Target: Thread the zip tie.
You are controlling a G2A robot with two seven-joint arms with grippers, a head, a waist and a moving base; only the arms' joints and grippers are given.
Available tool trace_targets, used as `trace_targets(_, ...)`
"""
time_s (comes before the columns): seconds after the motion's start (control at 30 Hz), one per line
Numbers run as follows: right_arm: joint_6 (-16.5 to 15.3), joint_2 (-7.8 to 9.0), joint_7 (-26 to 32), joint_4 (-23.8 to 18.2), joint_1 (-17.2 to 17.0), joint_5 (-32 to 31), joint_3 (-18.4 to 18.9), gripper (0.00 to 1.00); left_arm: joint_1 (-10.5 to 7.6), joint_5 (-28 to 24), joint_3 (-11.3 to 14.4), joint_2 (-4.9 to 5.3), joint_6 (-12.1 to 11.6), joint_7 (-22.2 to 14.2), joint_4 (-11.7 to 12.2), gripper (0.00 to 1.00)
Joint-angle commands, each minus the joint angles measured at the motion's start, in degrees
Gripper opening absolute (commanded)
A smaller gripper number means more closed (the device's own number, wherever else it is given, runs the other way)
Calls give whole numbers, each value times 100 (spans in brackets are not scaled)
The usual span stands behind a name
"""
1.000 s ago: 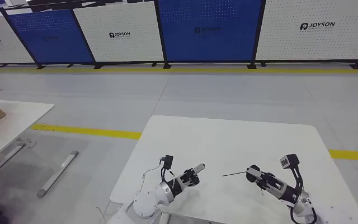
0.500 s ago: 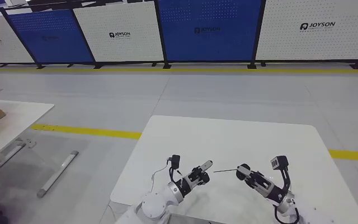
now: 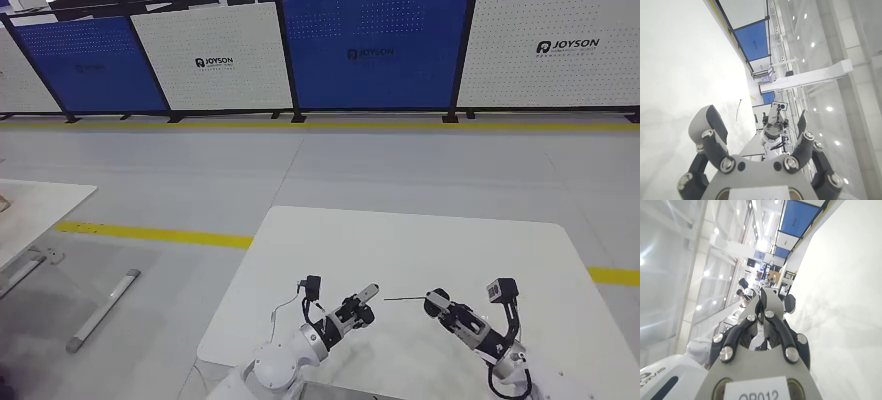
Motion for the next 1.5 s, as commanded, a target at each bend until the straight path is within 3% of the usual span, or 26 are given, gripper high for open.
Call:
trace_targets(0.0,-26,-30,-253,53,14,81,-15,0,-37,-134,25,-23,-96,142,14,100)
trace_targets(0.07,-88,-71,-584,92,18,63,-66,0,-84,-210,88,-52,-305,271,32,100)
trace_targets(0.13,-75,-94,-729,116,34,21,-112,0,-181,-214,190,-85,-224,393,103,100)
trace_targets(0.53,-75,-94,-729,116,34,21,-112,0,-199,-160,237,-94,-194,425,104,100)
trace_targets(0.67,118,-151,-1197,39,85,-333,-253,0,-334,-47,454,-151,-180,591,190,100)
trace_targets(0.83,238,-218,-1489,-8,177,-655,-465,0,-620,-288,689,-257,-111,838,373,100)
trace_targets(1.17,238,-218,-1489,-8,177,-655,-465,0,-638,-285,705,-269,-177,886,385,100)
trace_targets(1.23,238,-218,-1489,-8,177,-655,-465,0,-748,-316,739,-291,-133,858,458,100)
trace_targets(1.37,238,-218,-1489,-8,177,-655,-465,0,-1175,-462,900,-399,17,1029,874,100)
trace_targets(1.47,238,-218,-1489,-8,177,-655,-465,0,-1264,-441,982,-436,112,1151,979,100)
